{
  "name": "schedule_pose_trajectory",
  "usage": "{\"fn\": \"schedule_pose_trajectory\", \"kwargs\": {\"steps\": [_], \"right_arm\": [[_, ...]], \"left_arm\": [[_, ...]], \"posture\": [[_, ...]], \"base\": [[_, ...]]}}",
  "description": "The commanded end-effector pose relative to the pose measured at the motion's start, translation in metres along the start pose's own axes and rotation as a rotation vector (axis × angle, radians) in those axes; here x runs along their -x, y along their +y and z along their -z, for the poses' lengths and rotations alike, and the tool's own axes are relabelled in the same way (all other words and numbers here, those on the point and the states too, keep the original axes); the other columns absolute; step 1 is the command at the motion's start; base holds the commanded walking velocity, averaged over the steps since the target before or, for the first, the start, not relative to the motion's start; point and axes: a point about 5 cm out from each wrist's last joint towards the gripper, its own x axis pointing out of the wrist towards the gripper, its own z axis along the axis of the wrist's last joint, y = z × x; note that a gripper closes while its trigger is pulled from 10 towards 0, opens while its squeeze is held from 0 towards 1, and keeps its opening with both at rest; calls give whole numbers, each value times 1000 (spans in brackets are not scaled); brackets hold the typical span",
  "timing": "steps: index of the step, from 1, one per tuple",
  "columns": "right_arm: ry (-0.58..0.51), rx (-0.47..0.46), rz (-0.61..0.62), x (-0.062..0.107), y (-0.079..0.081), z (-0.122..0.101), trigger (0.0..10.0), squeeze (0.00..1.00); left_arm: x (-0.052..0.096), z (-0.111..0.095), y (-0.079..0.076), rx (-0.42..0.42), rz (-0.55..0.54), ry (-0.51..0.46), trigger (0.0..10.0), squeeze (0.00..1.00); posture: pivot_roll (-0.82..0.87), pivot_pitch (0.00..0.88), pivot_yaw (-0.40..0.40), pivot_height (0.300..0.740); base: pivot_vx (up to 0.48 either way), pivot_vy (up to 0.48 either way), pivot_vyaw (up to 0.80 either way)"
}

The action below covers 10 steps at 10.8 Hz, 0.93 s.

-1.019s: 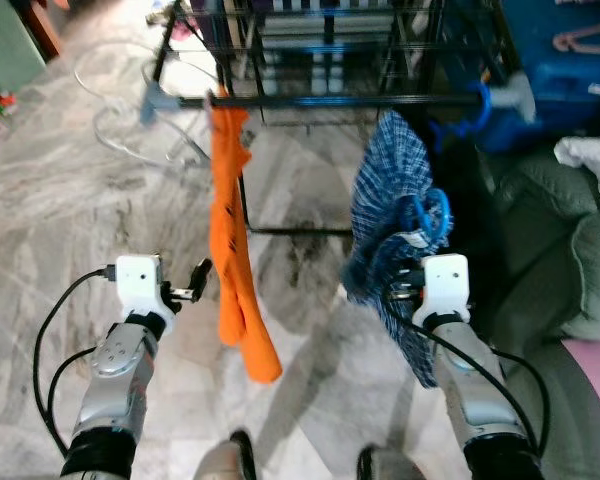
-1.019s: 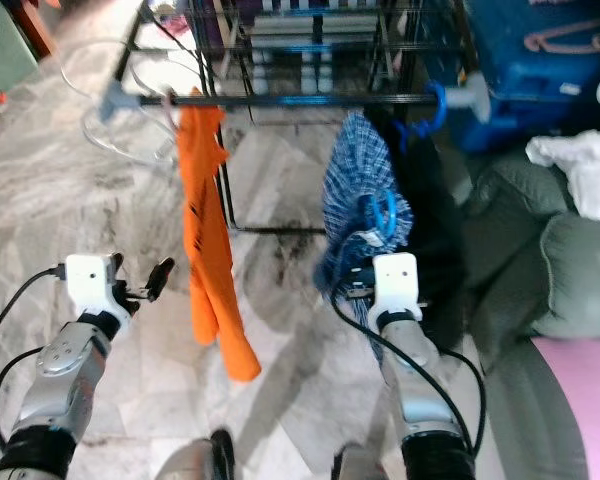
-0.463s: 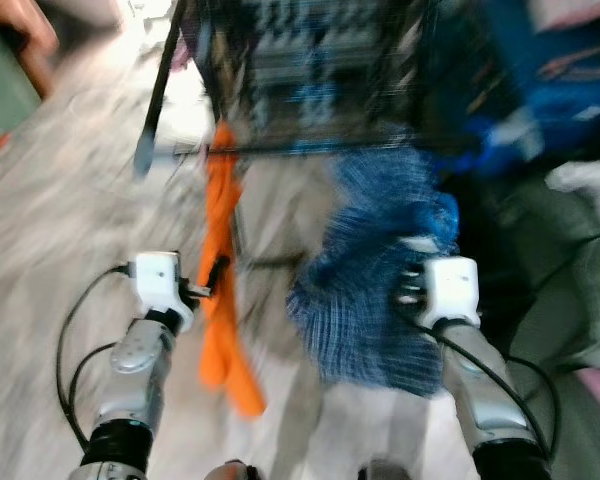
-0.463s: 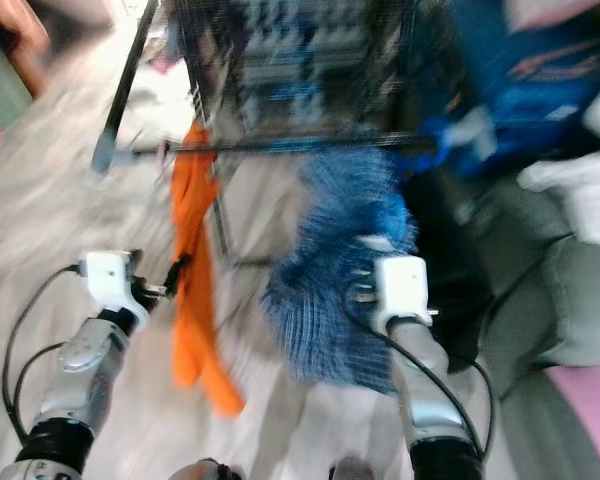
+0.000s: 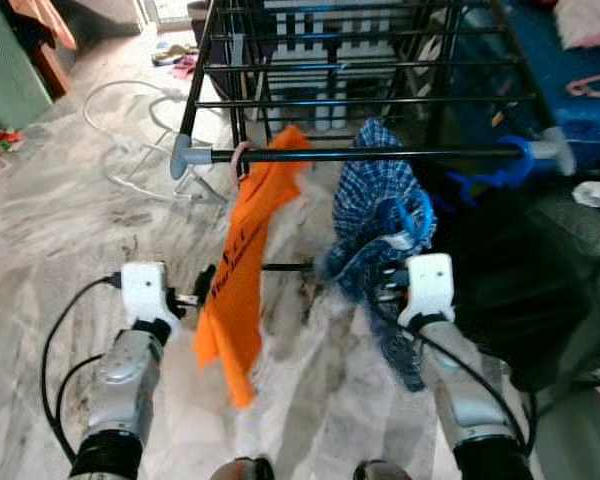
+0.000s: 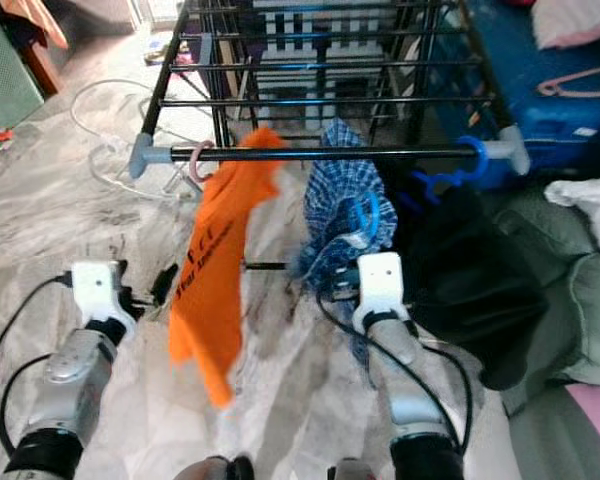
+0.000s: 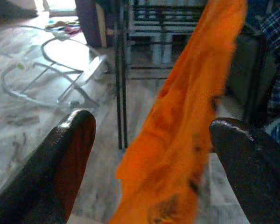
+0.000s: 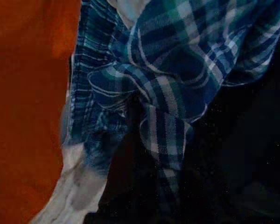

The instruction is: Hang hanger

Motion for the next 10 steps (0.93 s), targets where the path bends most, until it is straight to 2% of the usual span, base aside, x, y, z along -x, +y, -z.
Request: {"fn": "schedule_pose_trajectory", "kwargs": {"steps": [1, 3, 4, 7, 10], "right_arm": [[-52, -15, -10, -5, 0, -17, 10000, 0], [-81, -32, -29, -26, -7, -44, 10000, 0], [-76, -77, -48, -38, -9, -56, 10000, 0], [-29, -55, -132, -63, 1, -74, 10000, 0], [32, -94, -187, -81, 16, -85, 10000, 0]], "left_arm": [[1, -1, 0, -18, 5, 3, 10000, 0], [3, 0, -1, -22, 12, 7, 10000, 0], [4, 1, 0, -25, 12, 11, 10000, 0], [8, 3, 1, -34, 14, 26, 10000, 0], [13, 5, 2, -43, 9, 37, 10000, 0]], "posture": [[-225, 158, 61, 740], [-218, 174, 66, 740], [-209, 179, 67, 740], [-195, 195, 69, 740], [-163, 207, 57, 740]], "base": [[0, 0, 0], [0, 0, 0], [0, 0, 0], [0, 0, 0], [0, 0, 0]]}}
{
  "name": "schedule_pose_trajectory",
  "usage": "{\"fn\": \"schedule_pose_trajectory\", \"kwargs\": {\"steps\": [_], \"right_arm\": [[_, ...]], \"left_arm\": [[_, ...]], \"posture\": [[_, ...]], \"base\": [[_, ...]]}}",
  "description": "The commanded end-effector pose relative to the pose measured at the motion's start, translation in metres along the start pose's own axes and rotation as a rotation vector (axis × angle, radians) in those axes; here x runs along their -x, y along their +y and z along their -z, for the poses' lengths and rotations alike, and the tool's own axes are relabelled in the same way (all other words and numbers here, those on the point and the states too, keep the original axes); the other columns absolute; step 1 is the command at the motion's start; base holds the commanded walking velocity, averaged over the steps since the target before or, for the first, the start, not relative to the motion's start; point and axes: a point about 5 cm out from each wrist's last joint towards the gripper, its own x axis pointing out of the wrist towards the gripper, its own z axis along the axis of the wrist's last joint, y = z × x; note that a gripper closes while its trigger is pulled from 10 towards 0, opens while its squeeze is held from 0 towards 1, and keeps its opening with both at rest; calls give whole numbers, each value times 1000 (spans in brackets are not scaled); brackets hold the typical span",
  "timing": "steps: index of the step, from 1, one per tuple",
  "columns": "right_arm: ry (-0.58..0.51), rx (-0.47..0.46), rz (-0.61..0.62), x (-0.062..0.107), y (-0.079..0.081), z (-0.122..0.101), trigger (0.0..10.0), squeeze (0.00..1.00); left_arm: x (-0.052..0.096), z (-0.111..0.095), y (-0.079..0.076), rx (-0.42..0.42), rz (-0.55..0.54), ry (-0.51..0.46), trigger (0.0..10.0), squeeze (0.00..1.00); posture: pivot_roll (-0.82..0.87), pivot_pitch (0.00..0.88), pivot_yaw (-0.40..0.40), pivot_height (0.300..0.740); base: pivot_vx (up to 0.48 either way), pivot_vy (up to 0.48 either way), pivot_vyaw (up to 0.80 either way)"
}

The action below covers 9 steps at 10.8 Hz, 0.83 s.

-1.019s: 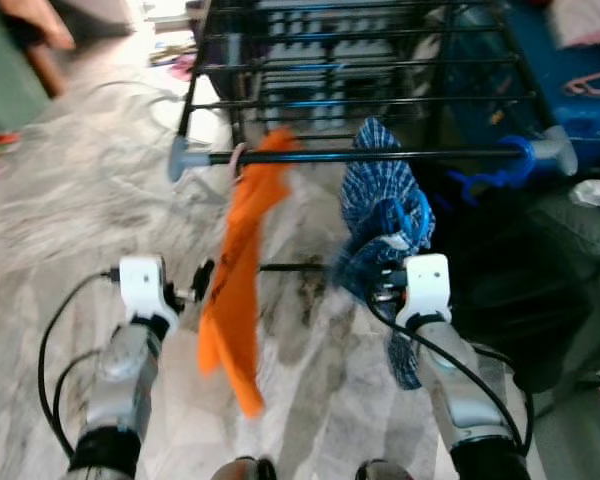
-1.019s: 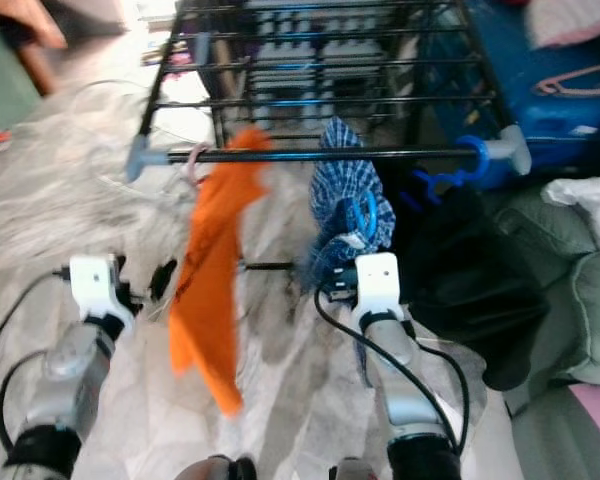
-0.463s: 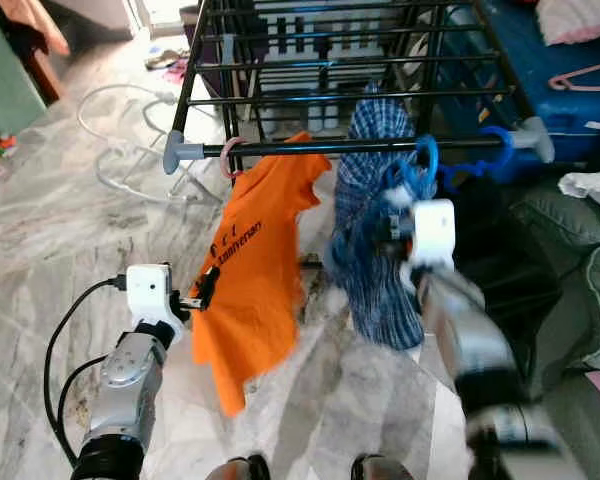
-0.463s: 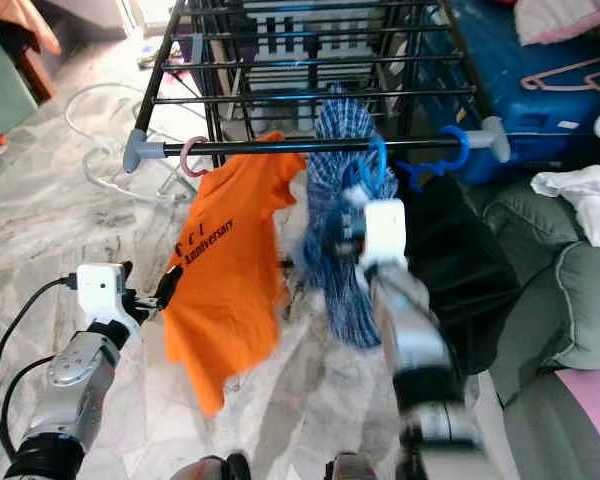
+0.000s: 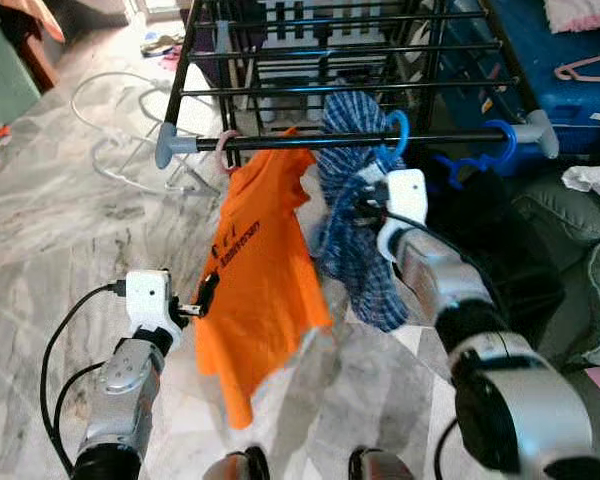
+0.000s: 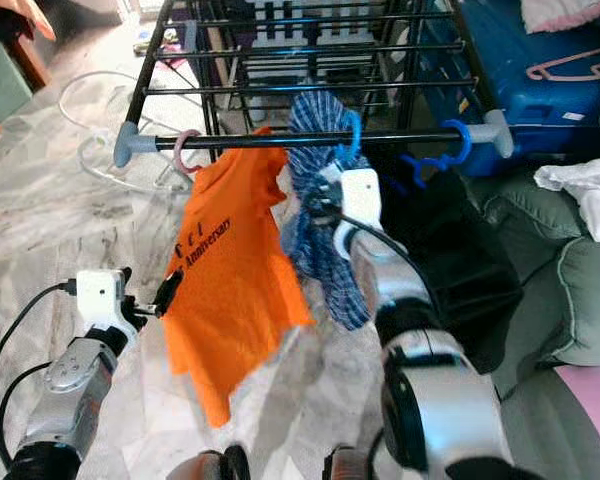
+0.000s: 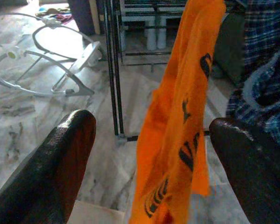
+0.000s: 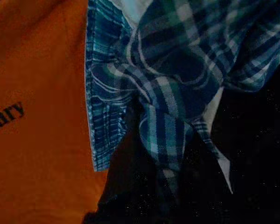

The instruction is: Hang hanger

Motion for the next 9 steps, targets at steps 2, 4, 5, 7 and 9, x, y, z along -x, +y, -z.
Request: {"fn": "schedule_pose_trajectory", "kwargs": {"steps": [2, 4, 5, 7, 9], "right_arm": [[-15, 0, -48, -6, 16, -8, 10000, 0], [13, -2, -58, -8, 21, -1, 10000, 0], [21, -2, -56, -8, 21, 1, 10000, 0], [35, -11, -32, -8, 17, 2, 10000, 0], [37, -37, -5, -9, 13, -5, 10000, 0]], "left_arm": [[8, 2, 6, -24, -17, 19, 10000, 0], [11, 3, 7, -25, -22, 24, 10000, 0], [12, 3, 6, -26, -23, 26, 10000, 0], [14, 3, 7, -34, -21, 40, 10000, 0], [19, 5, 9, -42, -23, 55, 10000, 0]], "posture": [[-140, 211, 50, 740], [-128, 213, 49, 740], [-122, 216, 50, 740], [-109, 228, 52, 740], [-88, 242, 52, 740]], "base": [[0, 0, 0], [0, 0, 0], [0, 0, 0], [0, 0, 0], [0, 0, 0]]}}
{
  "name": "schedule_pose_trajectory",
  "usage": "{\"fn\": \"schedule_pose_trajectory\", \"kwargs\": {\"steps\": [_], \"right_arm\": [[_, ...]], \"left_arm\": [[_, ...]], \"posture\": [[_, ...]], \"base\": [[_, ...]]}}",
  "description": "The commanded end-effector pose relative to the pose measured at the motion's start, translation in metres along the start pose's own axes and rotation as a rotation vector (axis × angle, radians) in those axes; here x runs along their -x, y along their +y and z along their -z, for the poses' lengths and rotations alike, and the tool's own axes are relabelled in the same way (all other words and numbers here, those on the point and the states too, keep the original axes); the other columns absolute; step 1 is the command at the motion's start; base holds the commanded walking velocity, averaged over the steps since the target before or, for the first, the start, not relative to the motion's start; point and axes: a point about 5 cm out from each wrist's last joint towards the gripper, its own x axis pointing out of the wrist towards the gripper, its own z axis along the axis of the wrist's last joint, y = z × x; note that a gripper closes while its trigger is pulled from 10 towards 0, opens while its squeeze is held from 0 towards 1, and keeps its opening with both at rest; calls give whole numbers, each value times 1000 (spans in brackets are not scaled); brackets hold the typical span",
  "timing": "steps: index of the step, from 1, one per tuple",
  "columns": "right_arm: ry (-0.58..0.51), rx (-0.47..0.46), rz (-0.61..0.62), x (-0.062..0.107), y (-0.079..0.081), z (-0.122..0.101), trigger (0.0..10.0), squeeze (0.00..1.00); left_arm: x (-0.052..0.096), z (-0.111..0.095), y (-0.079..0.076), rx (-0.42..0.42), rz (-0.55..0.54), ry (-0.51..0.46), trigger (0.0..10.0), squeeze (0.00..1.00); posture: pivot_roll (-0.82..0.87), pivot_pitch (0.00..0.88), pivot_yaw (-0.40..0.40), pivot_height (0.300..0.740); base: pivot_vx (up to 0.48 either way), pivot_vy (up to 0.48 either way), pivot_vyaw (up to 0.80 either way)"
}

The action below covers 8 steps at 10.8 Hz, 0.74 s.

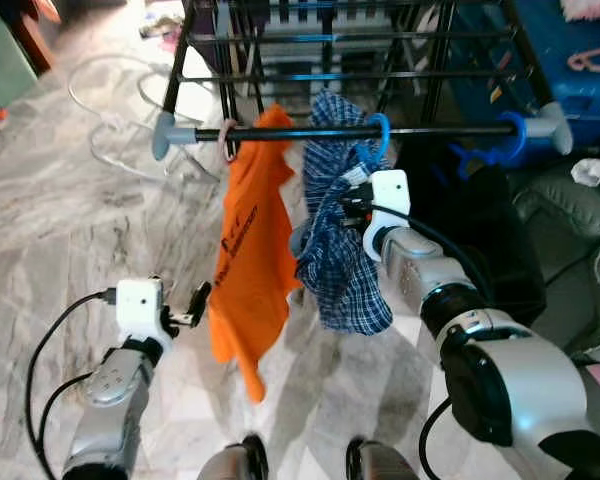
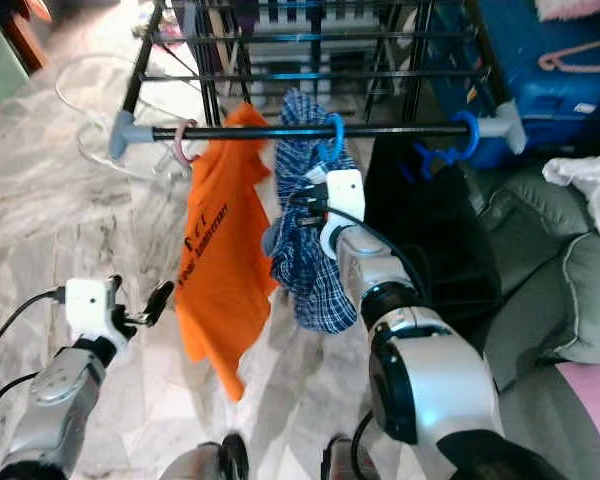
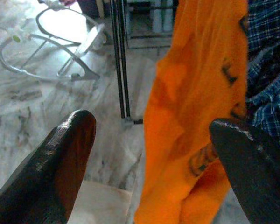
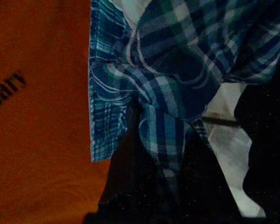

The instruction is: Hang hanger

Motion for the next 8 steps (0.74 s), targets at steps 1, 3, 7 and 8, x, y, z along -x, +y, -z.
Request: {"fn": "schedule_pose_trajectory", "kwargs": {"steps": [1, 3, 7, 8], "right_arm": [[0, -28, -2, -1, 3, -7, 10000, 0], [19, -38, 10, -1, 3, -5, 10000, 0], [15, 26, -7, -2, 9, 3, 10000, 1000], [-6, 90, -8, 0, 6, 7, 10000, 1000]], "left_arm": [[6, 3, 3, -14, -8, 26, 10000, 0], [12, 4, 5, -16, -19, 34, 10000, 0], [20, 3, 8, -8, -48, 47, 10000, 0], [16, 5, 7, -19, -57, 68, 10000, 0]], "posture": [[-71, 249, 51, 740], [-39, 258, 44, 740], [-10, 256, 42, 740], [-29, 252, 48, 740]], "base": [[0, 0, 0], [0, 0, 0], [0, 0, 0], [0, 0, 0]]}}
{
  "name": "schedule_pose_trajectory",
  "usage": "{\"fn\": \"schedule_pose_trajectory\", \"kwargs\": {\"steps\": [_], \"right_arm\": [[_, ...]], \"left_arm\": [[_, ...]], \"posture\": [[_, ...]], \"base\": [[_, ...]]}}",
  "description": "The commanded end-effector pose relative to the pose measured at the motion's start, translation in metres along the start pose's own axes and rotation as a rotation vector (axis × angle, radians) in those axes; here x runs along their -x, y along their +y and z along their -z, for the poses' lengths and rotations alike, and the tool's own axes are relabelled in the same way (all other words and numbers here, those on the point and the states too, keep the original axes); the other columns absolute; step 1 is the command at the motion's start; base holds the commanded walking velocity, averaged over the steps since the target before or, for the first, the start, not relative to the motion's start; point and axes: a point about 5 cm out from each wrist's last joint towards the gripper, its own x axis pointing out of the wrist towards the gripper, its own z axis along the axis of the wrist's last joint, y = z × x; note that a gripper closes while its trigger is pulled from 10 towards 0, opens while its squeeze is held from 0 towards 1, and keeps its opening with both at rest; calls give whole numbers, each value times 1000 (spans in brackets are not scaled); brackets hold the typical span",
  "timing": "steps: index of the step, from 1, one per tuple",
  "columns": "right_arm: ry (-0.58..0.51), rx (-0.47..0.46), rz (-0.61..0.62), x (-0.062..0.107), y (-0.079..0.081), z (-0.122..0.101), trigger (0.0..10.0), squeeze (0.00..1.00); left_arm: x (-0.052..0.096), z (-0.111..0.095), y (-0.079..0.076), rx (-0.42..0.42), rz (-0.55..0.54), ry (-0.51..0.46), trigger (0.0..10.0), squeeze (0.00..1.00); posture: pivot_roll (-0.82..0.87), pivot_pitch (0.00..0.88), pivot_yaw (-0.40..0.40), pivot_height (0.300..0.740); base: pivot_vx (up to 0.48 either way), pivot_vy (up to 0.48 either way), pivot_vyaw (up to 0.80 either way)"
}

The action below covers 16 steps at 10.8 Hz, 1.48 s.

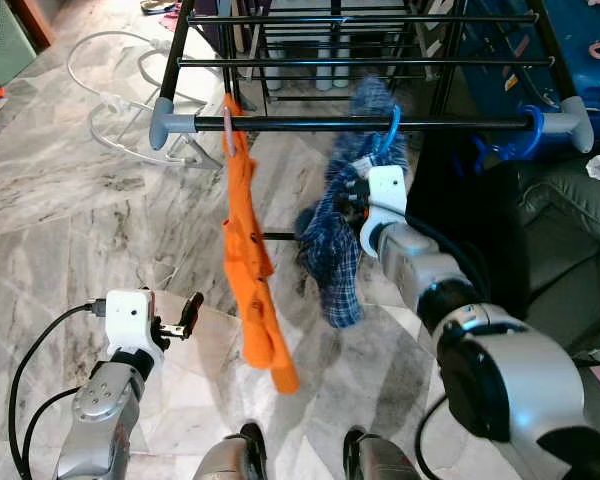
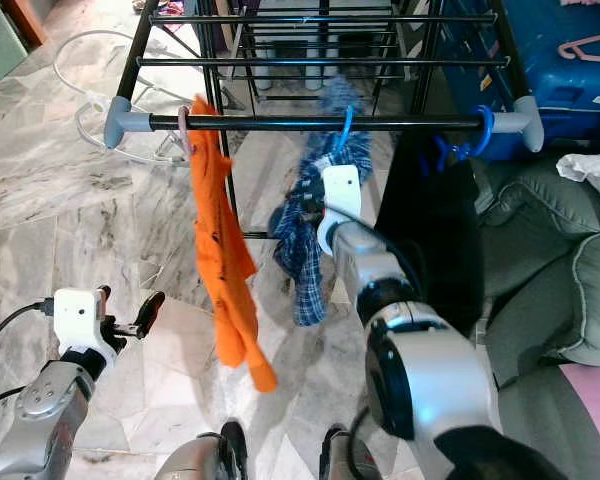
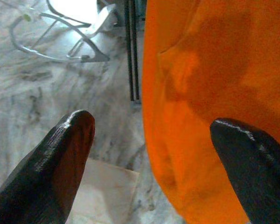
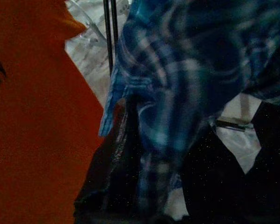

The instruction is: Hang hanger

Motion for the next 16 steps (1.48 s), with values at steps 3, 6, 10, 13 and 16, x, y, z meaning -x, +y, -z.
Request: {"fn": "schedule_pose_trajectory", "kwargs": {"steps": [3, 6, 10, 13, 16], "right_arm": [[-24, 106, 1, 12, -14, 34, 10000, 1000], [-169, 89, 90, 30, -38, 42, 10000, 1000], [-241, 58, 183, 68, -54, 74, 10000, 1000], [-233, 50, 219, 89, -50, 97, 10000, 1000], [-282, 46, 189, 96, -39, 94, 10000, 1000]], "left_arm": [[-14, 7, -9, -13, -14, 46, 10000, 0], [-32, 4, -23, -4, 14, 35, 10000, 0], [-42, 11, -20, -37, -13, 59, 10000, 0], [-43, 24, -23, -59, -25, 92, 10000, 0], [-47, 22, -25, -47, -50, 71, 10000, 0]], "posture": [[-109, 235, 43, 740], [-183, 197, 58, 740], [-235, 160, 70, 740], [-266, 112, 62, 740], [-259, 70, 47, 740]], "base": [[0, 0, 0], [0, 0, 0], [0, 0, 0], [0, 0, 0], [0, 0, 0]]}}
